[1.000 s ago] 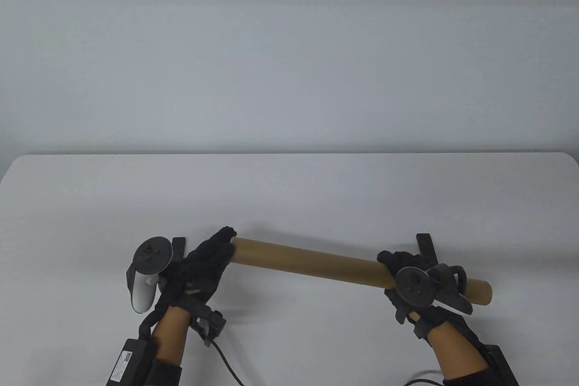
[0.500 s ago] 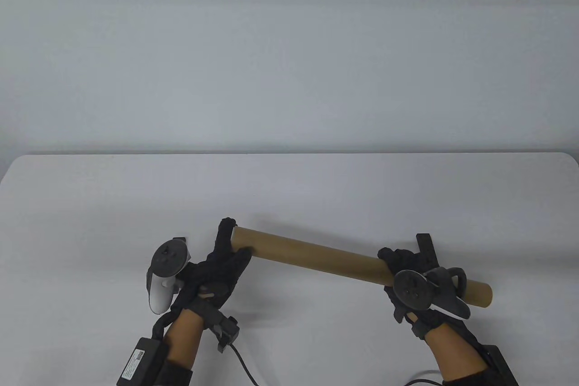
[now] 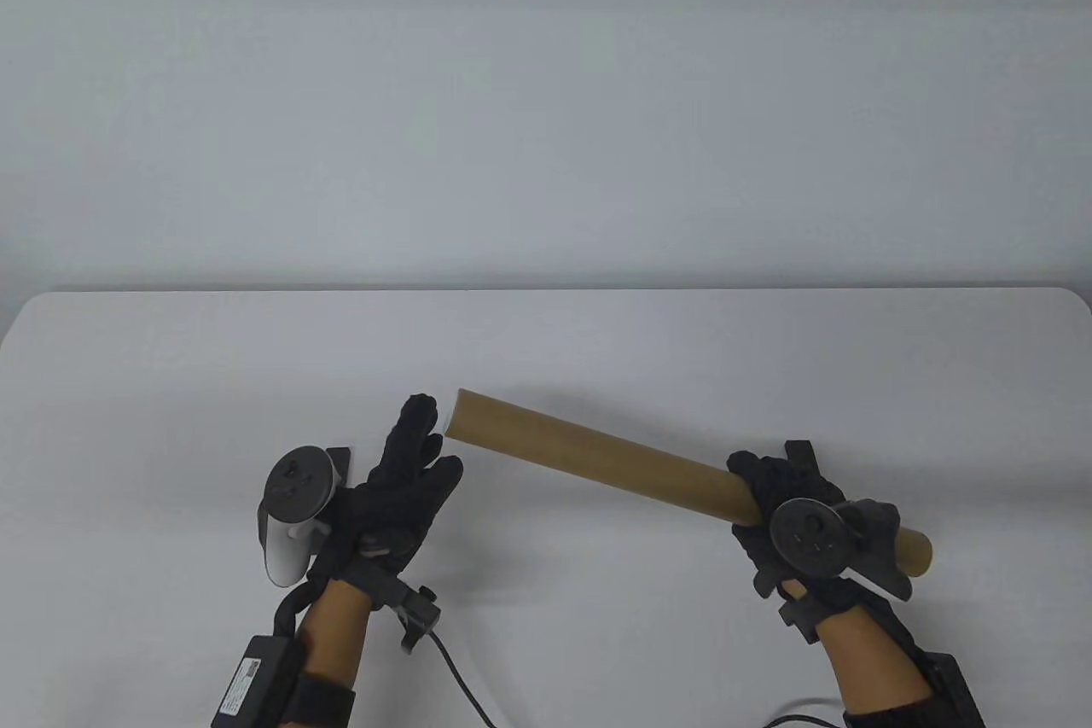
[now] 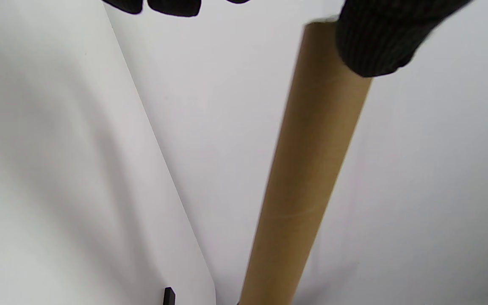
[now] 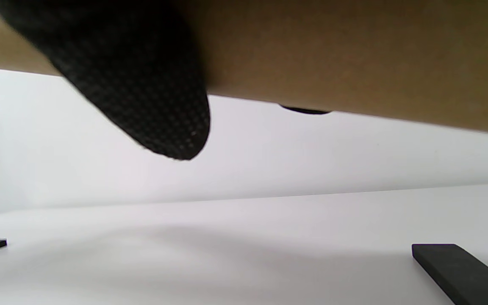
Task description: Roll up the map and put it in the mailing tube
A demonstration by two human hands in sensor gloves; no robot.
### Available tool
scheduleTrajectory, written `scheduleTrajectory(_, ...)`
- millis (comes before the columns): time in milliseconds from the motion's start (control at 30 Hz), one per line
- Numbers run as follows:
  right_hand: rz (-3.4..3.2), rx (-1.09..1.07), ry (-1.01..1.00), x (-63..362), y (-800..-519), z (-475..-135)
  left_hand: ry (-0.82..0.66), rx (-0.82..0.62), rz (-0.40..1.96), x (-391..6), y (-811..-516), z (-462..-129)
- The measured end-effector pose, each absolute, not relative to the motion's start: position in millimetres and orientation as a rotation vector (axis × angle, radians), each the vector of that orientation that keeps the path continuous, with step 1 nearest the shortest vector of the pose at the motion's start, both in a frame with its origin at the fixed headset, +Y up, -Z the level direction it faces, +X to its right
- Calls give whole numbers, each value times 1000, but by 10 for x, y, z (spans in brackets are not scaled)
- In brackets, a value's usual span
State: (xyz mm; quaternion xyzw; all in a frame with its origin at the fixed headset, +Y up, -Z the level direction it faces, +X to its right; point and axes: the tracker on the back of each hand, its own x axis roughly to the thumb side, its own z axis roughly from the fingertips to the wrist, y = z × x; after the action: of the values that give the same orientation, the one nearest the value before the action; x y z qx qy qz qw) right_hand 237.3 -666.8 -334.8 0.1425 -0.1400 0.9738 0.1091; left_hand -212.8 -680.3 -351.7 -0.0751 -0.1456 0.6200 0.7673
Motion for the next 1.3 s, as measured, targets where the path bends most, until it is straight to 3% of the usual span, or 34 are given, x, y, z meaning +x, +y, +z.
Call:
scheduleTrajectory(267,2728,157,-388,2655,-6526,-3419,-455,-238,1329,-2061,-6899,-3464)
scheduleTrajectory(533,2637,-287,-247,3133,-6488,-3593,-519,-289,1299,-1988,-6903,-3464)
scheduleTrajectory(967,2581,-889,133,3778,-7099,-3748,-523,-301,1269,-1975,-6917,-3460)
scheduleTrajectory(1300,2591,-966,273,3836,-7438,-3875,-509,-310,1260,-1972,-6925,-3453)
